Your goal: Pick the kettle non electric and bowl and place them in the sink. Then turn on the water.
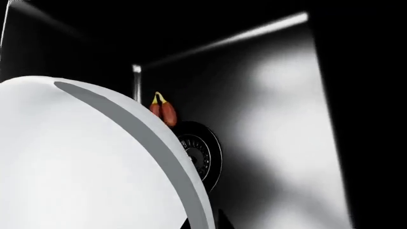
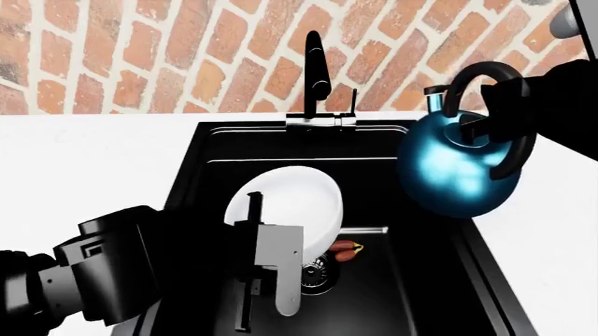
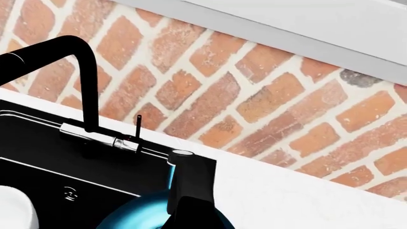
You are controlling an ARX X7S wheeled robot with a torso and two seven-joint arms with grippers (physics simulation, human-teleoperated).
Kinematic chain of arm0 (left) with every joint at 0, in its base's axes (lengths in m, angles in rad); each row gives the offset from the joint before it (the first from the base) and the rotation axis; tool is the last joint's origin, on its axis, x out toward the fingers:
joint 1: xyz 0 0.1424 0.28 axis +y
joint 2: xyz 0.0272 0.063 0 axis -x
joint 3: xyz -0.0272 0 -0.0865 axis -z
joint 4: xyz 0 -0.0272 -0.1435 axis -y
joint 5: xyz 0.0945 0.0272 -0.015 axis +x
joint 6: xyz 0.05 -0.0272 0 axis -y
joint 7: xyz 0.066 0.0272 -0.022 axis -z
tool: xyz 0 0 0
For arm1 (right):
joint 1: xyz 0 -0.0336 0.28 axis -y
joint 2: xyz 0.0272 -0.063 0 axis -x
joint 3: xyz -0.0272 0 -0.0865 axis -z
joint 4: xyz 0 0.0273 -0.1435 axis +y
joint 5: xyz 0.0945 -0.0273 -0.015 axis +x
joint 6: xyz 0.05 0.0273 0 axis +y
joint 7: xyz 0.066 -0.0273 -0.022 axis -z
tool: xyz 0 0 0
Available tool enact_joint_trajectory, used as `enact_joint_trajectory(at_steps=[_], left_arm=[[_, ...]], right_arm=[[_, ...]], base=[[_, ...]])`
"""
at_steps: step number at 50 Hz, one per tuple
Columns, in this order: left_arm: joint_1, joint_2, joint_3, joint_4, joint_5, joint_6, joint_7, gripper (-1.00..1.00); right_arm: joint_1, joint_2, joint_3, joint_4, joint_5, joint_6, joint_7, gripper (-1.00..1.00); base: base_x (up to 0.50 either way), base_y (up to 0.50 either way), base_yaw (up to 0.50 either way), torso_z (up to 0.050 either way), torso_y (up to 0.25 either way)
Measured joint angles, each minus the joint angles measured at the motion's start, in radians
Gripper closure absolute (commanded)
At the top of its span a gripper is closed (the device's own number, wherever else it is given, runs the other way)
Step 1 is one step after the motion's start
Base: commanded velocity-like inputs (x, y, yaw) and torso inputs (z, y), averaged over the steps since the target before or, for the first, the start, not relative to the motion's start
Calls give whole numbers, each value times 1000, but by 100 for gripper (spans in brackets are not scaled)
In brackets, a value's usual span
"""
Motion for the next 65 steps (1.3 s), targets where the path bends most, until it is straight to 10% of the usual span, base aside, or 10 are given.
enact_joint_trajectory(at_steps=[65], left_arm=[[227, 169, -41, -394, -47, 122, -50, 100]], right_arm=[[-46, 18, -2, 2, -12, -19, -2, 100]], base=[[0, 0, 0, 1, 2]])
